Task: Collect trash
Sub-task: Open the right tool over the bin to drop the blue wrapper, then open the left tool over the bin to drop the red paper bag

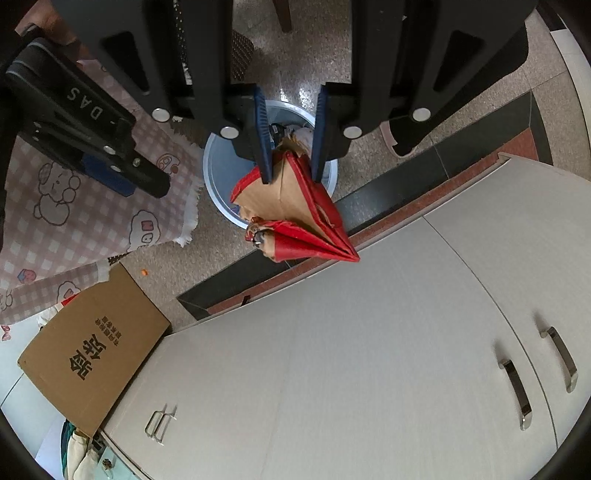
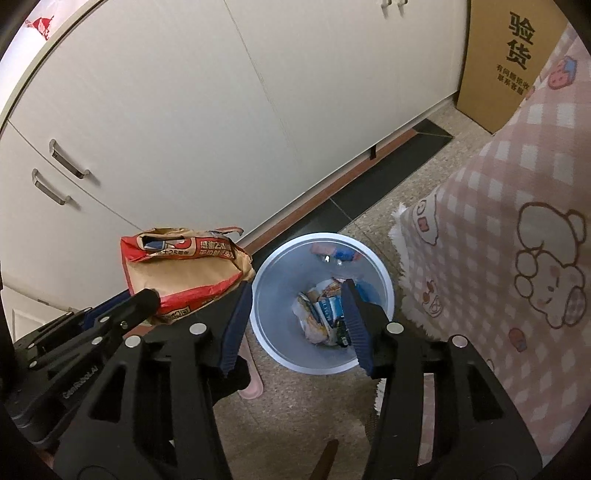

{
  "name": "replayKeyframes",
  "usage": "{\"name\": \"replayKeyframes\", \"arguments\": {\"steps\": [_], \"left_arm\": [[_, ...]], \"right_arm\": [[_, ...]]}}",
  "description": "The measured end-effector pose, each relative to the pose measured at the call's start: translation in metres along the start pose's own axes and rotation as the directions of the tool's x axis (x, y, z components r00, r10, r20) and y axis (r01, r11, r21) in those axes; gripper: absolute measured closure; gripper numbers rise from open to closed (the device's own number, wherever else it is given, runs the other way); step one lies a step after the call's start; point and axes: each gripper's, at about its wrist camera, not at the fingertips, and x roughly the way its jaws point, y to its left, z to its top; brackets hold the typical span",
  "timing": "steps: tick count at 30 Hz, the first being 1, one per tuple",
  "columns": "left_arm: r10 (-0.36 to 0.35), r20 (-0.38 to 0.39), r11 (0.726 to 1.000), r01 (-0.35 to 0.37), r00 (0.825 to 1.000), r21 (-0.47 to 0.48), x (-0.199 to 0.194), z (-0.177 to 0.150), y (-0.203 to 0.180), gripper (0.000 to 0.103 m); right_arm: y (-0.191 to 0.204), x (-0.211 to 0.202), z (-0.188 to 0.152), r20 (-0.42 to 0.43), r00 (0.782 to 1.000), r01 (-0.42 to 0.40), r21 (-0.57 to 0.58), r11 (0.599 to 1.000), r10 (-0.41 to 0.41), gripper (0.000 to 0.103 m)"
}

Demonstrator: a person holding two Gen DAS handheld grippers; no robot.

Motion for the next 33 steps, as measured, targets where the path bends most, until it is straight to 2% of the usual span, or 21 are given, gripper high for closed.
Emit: {"name": "replayKeyframes", "arguments": {"steps": [16,21,23,27,33], "left_arm": [[-0.028,-0.022,0.999,0.028,0.999,0.036,0.003,0.004,-0.02,0.083],[-0.076,-0.015,0.996,0.076,0.997,0.035,0.002,0.01,-0.028,0.081],[-0.077,0.001,0.996,0.077,0.997,0.038,0.001,0.013,-0.031,0.078],[-0.06,0.019,0.997,0.059,0.998,0.039,0.002,0.016,-0.032,0.051],[-0.055,0.022,0.998,0.055,0.998,0.027,-0.003,0.015,-0.027,0.049]], "right_arm": [[-0.009,-0.031,-0.002,0.073,0.997,0.025,-0.003,1.0,-0.024,0.049],[-0.012,-0.038,-0.002,0.095,0.995,0.012,0.011,1.0,-0.013,0.049],[-0.014,-0.041,-0.003,0.103,0.995,0.012,0.015,1.0,-0.013,0.049],[-0.02,-0.045,-0.002,0.113,0.993,0.005,0.043,0.999,-0.01,0.048],[-0.016,-0.049,-0.003,0.113,0.994,-0.001,0.037,0.999,-0.004,0.048]]}}
